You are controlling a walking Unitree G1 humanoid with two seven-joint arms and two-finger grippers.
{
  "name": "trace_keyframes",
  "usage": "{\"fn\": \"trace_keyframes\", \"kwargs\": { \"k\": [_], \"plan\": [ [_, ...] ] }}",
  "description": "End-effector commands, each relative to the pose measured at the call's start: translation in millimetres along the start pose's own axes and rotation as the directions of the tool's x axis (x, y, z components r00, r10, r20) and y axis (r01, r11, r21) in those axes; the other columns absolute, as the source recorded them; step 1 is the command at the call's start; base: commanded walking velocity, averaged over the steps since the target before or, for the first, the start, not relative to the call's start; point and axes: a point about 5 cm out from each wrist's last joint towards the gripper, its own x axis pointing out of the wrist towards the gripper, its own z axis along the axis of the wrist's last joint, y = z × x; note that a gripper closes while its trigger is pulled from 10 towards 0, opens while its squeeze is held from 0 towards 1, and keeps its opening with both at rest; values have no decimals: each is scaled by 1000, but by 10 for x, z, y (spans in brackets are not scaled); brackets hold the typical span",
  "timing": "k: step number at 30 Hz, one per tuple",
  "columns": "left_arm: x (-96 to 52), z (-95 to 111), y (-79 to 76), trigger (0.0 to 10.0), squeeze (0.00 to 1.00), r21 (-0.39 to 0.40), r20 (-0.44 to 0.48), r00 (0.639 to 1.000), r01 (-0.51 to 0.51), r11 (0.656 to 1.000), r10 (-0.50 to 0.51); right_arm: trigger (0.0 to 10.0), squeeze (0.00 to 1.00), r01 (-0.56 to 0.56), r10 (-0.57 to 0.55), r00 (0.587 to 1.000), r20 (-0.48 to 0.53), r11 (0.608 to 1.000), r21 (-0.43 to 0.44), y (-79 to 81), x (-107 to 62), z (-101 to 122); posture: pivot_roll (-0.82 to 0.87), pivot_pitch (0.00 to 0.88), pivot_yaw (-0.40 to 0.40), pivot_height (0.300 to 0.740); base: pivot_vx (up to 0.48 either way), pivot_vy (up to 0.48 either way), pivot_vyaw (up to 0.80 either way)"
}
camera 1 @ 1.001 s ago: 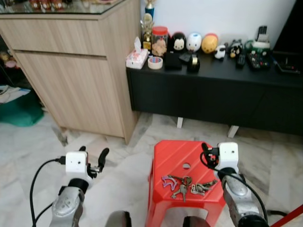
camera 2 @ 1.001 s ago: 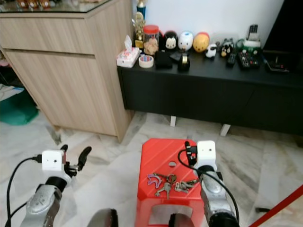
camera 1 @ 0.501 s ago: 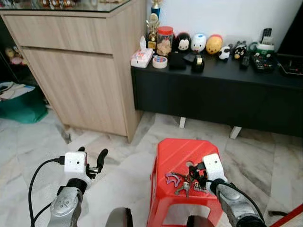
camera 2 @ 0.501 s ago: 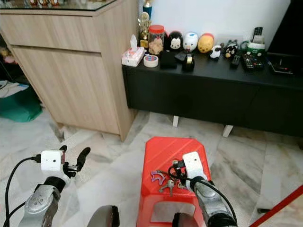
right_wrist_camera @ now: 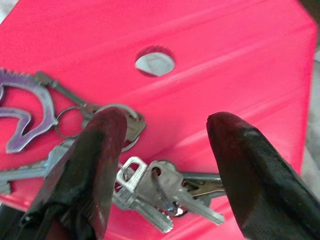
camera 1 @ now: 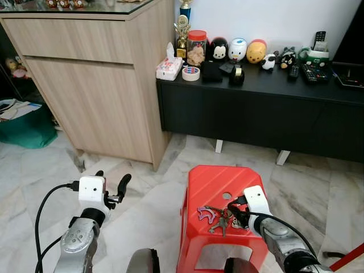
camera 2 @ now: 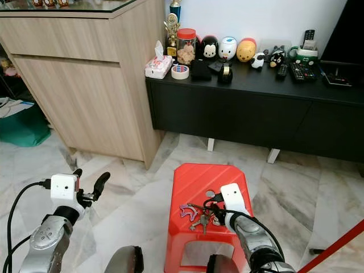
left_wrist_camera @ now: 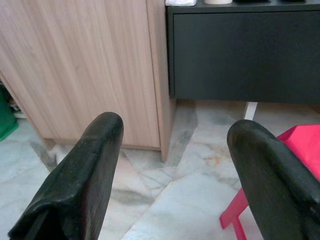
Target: Hang keys on a hook
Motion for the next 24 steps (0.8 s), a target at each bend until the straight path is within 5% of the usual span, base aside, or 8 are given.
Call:
{"fn": "trace_keyframes", "kwargs": {
  "k": [1,9,24],
  "plan": [
    [15,5,15,10000,0,5,-7,1000,2,1000,-2,10000,0,-10,10,1000,-4,1000,-12,-31,-11,19,84,0,7,608,0,0,0],
    [-3,-32,12,10000,0,15,-20,1000,5,1000,-5,10000,0,-79,80,997,10,993,-88,-261,-230,-4,58,0,10,608,0,0,0],
    [24,-22,3,10000,0,17,-19,1000,13,1000,-13,10000,0,-115,114,993,-10,992,-58,-146,-263,-65,58,0,12,608,0,0,0]
  ]
}}
